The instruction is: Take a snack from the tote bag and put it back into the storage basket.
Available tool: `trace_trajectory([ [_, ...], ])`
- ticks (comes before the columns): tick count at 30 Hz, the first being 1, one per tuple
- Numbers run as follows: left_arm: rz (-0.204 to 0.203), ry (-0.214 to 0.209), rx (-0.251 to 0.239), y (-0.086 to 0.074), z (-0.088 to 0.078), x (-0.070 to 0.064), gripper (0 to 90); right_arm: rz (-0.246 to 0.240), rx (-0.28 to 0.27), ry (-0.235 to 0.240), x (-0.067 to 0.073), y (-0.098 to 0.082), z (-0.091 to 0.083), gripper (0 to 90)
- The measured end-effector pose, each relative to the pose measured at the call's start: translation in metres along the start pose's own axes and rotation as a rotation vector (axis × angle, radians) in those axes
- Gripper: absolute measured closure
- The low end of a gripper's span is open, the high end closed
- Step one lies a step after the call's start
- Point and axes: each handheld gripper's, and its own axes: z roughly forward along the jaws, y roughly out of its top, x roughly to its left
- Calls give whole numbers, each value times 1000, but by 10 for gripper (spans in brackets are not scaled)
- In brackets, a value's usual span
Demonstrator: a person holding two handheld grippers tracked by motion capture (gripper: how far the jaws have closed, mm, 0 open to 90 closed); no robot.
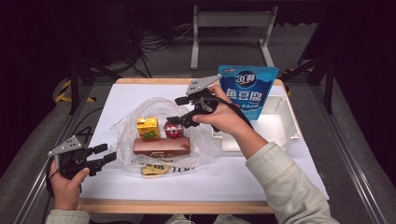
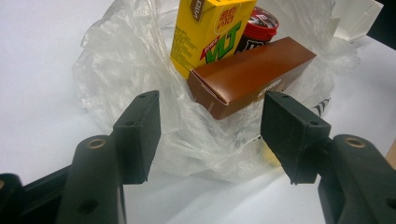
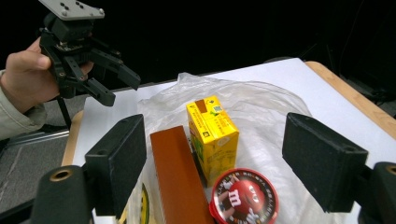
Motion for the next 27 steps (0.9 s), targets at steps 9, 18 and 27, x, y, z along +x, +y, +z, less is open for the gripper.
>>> trace_trajectory([
  [9, -3, -5, -2, -1, -2, 0, 392, -3, 29, 11, 0, 1, 29, 220],
  [18, -2, -2, 0, -5, -6, -1, 397, 6, 59, 15, -9, -4, 57, 211],
  [27, -11, 6, -2, -8, -10, -1, 398, 17, 81, 12, -14, -7, 75, 211],
])
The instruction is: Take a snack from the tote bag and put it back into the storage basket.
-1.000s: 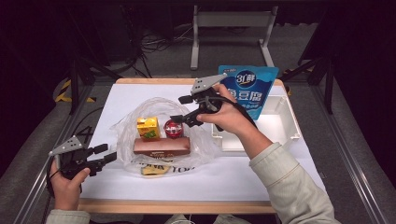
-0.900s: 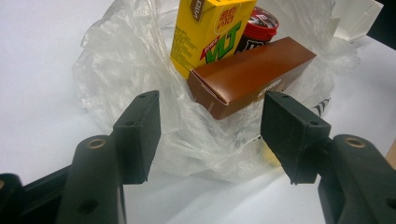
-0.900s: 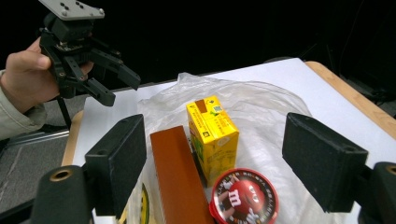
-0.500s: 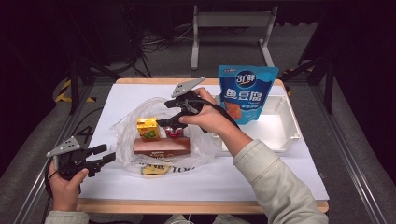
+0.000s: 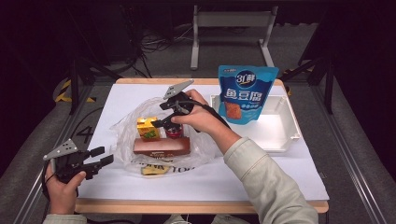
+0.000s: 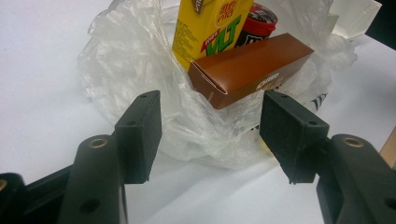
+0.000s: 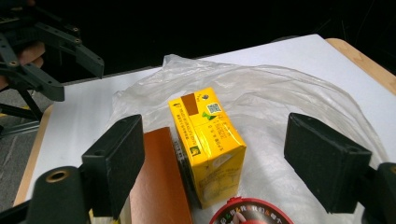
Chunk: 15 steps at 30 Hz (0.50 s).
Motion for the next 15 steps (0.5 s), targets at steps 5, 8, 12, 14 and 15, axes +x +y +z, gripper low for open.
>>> trace_trajectory([
  [5, -1, 2, 0, -1, -2, 0, 399, -4, 26, 5, -1, 1, 13, 205],
  [8, -2, 1, -3, -1, -2, 0, 399, -8, 38, 5, -2, 2, 21, 205],
  [12, -1, -1, -2, -1, -1, 1, 399, -12, 56, 4, -3, 1, 31, 199],
  [14, 1, -3, 1, -1, -1, 1, 399, -18, 68, 0, -3, 0, 35, 199],
  [15, 2, -3, 1, 0, -1, 1, 399, -20, 74, -2, -3, 0, 37, 199],
])
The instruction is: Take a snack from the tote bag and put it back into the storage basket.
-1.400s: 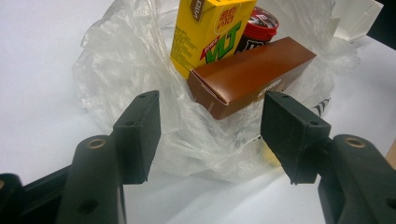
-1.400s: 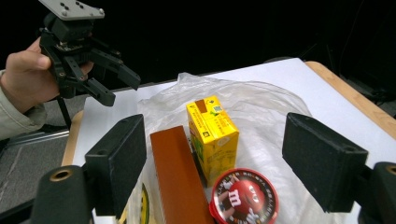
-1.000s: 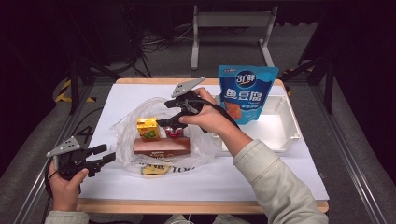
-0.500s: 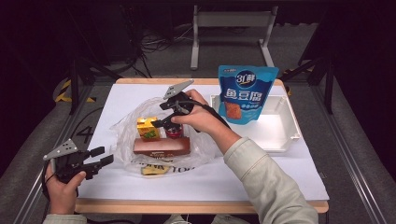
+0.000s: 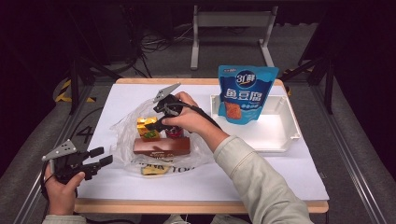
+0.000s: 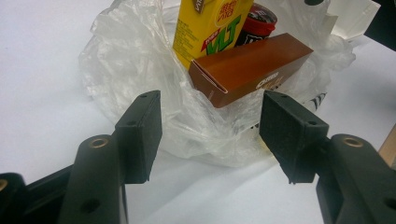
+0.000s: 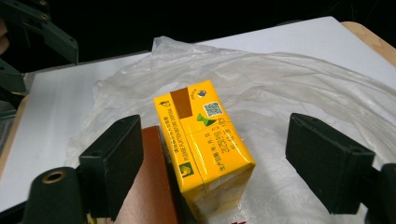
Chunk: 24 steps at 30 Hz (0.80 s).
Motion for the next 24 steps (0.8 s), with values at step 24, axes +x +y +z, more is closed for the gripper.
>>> trace_trajectory([
  [24, 2, -5, 4, 0, 2, 1, 399, -23, 77, -4, 1, -5, 33, 199],
])
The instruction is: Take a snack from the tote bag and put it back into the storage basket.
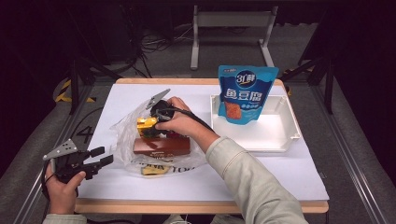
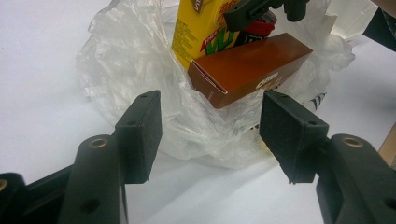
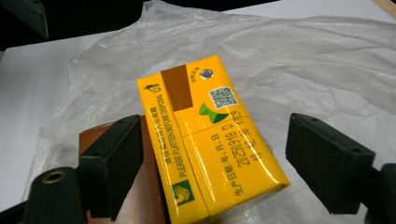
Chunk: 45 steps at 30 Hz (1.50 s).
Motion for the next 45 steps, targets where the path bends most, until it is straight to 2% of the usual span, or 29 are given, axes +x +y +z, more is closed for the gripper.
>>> trace_trajectory([
  [7, -1, -1, 1, -1, 0, 0, 398, -16, 25, 1, 0, -1, 6, 202],
  [13, -6, -4, 1, -1, 1, 0, 398, -43, 55, 6, 0, -1, 8, 272],
  [18, -3, -6, 0, -1, 0, 1, 394, -53, 66, 14, 0, -1, 9, 288],
  [23, -7, -8, -1, -1, 1, 1, 394, -84, 81, 23, -1, 0, 10, 363],
  [25, -5, -11, -1, -1, 2, 1, 393, -112, 93, 32, 0, 1, 10, 410],
  [30, 1, -11, 4, 0, 2, 1, 393, -138, 107, 39, 0, 2, 9, 433],
  [36, -4, -14, 5, 0, 3, 1, 393, -136, 123, 67, -1, 3, 6, 492],
  [45, -2, -12, 2, 0, 2, 1, 394, -151, 143, 63, 2, 8, 4, 498],
])
